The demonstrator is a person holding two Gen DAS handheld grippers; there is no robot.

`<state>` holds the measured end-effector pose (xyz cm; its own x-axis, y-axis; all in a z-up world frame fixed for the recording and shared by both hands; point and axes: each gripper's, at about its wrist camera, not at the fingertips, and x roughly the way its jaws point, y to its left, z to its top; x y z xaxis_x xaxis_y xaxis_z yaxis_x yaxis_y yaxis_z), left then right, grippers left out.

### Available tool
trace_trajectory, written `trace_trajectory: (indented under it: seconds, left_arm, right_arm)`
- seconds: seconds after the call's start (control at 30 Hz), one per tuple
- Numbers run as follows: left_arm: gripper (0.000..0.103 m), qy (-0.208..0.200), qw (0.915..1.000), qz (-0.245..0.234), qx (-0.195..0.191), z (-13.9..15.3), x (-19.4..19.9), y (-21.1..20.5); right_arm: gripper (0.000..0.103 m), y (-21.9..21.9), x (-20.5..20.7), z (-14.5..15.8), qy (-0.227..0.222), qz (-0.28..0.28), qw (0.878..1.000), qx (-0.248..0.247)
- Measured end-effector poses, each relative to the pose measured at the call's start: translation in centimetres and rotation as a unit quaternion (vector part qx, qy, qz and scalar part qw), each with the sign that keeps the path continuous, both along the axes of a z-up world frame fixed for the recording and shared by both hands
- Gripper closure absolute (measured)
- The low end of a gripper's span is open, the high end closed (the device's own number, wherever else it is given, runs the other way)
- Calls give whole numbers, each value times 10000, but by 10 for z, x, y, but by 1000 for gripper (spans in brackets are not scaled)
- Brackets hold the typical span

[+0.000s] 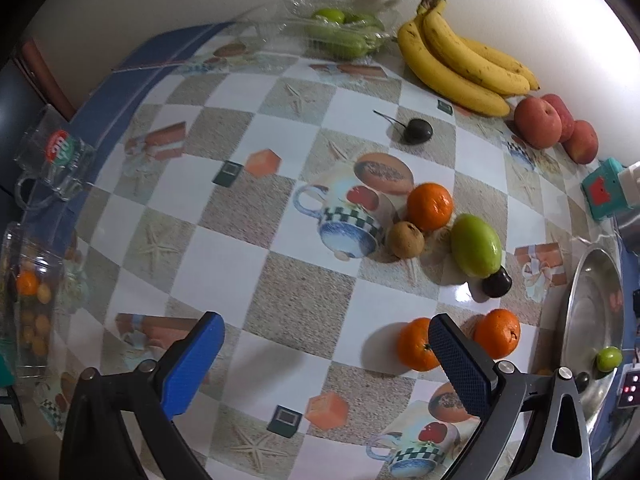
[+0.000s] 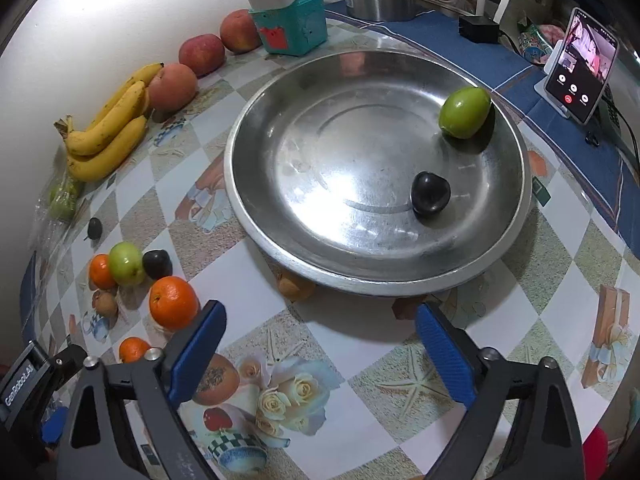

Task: Organize fruits
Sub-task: 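Withdraw both grippers from the basin toward the remaining fruit, then grasp the brown kiwi with the right gripper while the left gripper grasps an orange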

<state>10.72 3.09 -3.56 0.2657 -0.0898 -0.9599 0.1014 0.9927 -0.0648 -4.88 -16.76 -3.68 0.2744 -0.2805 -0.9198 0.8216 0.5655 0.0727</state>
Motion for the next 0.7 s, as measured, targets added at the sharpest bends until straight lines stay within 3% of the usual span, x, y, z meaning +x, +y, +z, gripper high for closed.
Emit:
trace_trajectory:
  seconds: [0.07, 0.13, 0.3, 0.7]
  left_arm:
    - [0, 53, 10000, -33, -54, -2, 0, -3]
    - [0, 105, 9999, -74, -95, -4, 0, -6]
    - [0, 220, 9994, -144, -210, -9, 0, -12]
    - [1, 327, 9989, -264, -211, -17, 1, -19]
  right_arm:
    - [18, -1, 3, -5, 53, -33, 10000, 24]
    - [30, -4, 5, -10, 54, -120, 9999, 90]
    - [37, -10, 7, -15, -55, -256, 9996, 137]
    - [43, -16, 19, -25, -246, -256, 9993, 125]
